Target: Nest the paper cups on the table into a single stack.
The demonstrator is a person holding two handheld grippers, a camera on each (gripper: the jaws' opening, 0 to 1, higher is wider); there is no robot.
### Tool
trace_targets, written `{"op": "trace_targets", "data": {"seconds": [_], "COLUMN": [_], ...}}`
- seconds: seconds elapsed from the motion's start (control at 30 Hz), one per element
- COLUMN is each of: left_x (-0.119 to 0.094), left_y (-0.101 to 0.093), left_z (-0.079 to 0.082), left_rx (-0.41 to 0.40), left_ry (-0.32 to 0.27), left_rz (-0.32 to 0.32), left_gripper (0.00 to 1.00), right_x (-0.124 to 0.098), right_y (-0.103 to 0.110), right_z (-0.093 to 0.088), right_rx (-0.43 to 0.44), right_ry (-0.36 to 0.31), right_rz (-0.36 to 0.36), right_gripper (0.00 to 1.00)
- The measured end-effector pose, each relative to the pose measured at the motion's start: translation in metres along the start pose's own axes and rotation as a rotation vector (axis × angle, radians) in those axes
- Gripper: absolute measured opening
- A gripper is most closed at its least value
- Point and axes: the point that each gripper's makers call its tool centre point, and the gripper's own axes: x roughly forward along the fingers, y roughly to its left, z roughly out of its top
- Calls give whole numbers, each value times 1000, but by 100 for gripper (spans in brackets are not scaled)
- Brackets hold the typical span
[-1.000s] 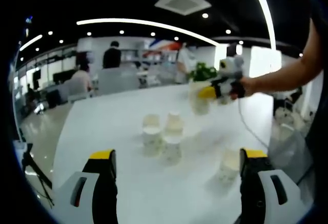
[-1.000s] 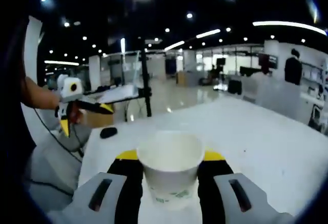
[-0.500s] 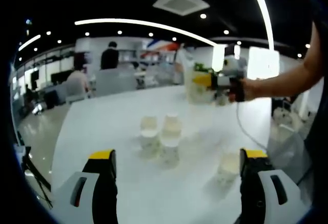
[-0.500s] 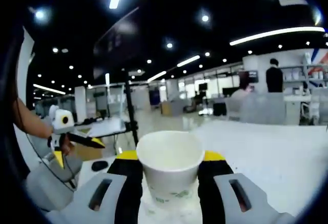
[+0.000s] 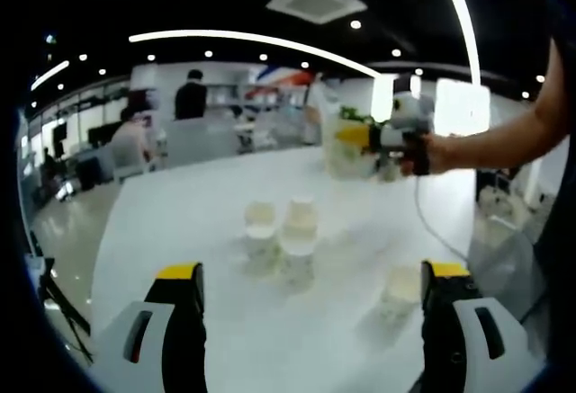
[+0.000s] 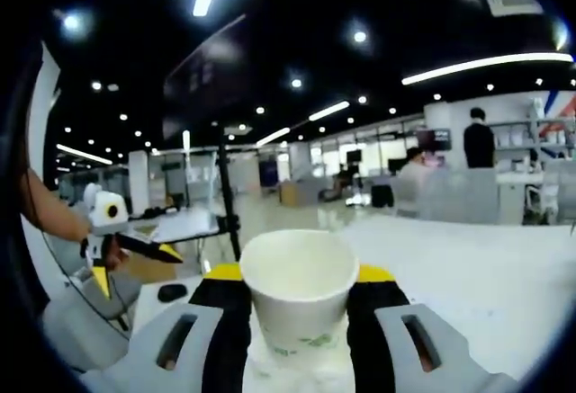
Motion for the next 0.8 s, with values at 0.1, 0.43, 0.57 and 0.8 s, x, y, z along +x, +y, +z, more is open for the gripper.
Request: {"op": "trace_targets", "data": {"seconds": [0.1,0.43,0.57,0.8], "left_x": [0,-2,-3,-3], "left_y": [0,5,4,0], "left_z": [2,1,1,3], "left_rx": [2,35,30,33], "left_ry": [-6,5,4,-1], "left_rz": [-1,27,25,16], "left_gripper": [98,98,98,98], "right_x": [0,-5,-6,-11], "right_y": [1,8,11,22], "right_z": [0,-1,-1,1], "right_rx": [-2,-9,-9,-10], "right_ry": [2,-1,-3,-6], "right_rz": [0,3,2,12], "right_gripper": [38,37,37,37]}}
